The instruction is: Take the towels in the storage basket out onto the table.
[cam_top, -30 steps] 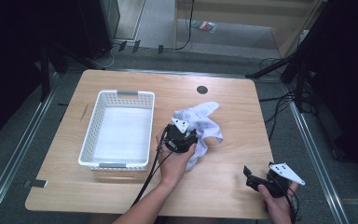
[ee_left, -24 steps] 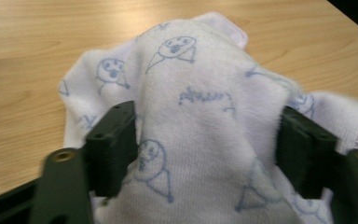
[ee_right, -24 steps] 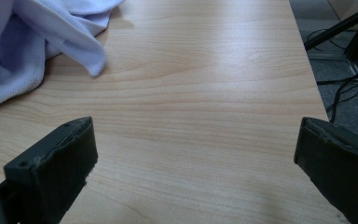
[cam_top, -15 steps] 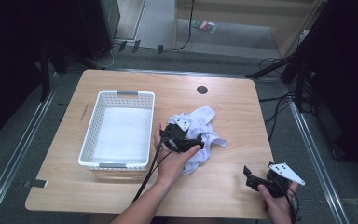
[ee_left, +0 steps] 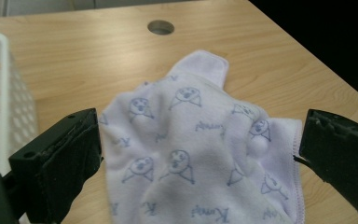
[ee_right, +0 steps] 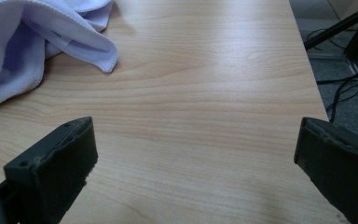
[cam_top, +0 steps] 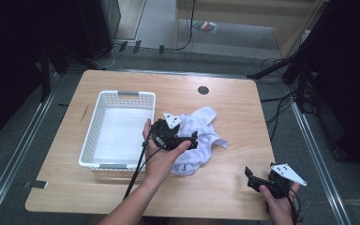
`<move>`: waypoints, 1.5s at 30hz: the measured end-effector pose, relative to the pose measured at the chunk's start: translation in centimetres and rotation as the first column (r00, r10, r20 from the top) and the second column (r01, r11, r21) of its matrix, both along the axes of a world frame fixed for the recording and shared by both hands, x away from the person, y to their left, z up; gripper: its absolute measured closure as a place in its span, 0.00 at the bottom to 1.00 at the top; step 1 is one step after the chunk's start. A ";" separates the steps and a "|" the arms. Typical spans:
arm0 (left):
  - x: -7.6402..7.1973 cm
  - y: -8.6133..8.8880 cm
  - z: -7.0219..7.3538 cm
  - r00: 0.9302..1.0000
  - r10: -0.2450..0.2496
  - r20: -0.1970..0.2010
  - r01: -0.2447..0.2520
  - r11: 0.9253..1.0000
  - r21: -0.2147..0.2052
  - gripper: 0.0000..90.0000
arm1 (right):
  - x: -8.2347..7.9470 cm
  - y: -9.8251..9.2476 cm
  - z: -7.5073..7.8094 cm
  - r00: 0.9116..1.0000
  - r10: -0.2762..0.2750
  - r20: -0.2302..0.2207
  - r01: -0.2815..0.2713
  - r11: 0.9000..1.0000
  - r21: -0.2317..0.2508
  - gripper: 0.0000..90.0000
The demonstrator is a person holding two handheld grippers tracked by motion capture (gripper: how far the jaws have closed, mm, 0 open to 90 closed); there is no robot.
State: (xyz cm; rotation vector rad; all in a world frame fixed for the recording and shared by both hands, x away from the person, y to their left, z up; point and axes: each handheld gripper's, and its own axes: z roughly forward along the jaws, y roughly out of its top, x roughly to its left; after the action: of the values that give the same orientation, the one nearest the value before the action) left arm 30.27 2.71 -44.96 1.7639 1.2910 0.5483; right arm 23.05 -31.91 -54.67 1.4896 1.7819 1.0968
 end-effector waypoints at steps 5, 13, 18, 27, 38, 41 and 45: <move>-0.5 1.7 1.4 1.000 0.008 0.029 -0.007 1.000 -0.026 0.00 | 0.0 0.0 0.0 1.000 -0.002 -0.003 0.002 1.000 0.003 0.00; -1.5 4.8 2.5 0.997 0.035 0.066 -0.033 0.999 -0.031 0.00 | 0.1 0.0 0.0 1.000 -0.003 -0.004 0.003 1.000 0.001 0.00; -2.1 7.2 2.9 0.994 0.062 0.089 -0.059 0.997 -0.039 0.00 | 0.1 0.0 0.0 1.000 -0.003 -0.004 0.003 1.000 -0.001 0.00; -3.4 11.9 3.4 0.985 0.114 0.131 -0.111 0.993 -0.035 0.00 | 0.1 0.0 0.0 1.000 -0.009 -0.008 0.009 1.000 0.000 0.00; -4.8 17.5 2.6 0.971 0.180 0.157 -0.178 0.984 -0.023 0.00 | 0.1 0.1 0.0 1.000 -0.012 -0.010 0.012 1.000 0.000 0.00; -5.3 18.8 2.3 0.966 0.199 0.165 -0.198 0.980 -0.024 0.00 | 0.1 0.1 0.0 1.000 -0.014 -0.011 0.014 1.000 0.000 0.00; -5.9 20.5 1.9 0.960 0.218 0.177 -0.217 0.976 -0.024 0.00 | 0.1 0.0 0.0 1.000 -0.013 -0.010 0.013 1.000 -0.003 0.00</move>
State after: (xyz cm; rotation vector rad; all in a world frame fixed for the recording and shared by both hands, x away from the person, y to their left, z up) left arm 24.39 23.20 -43.08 1.5388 1.3647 0.8087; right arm 23.17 -31.87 -54.69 1.5053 1.7771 1.0818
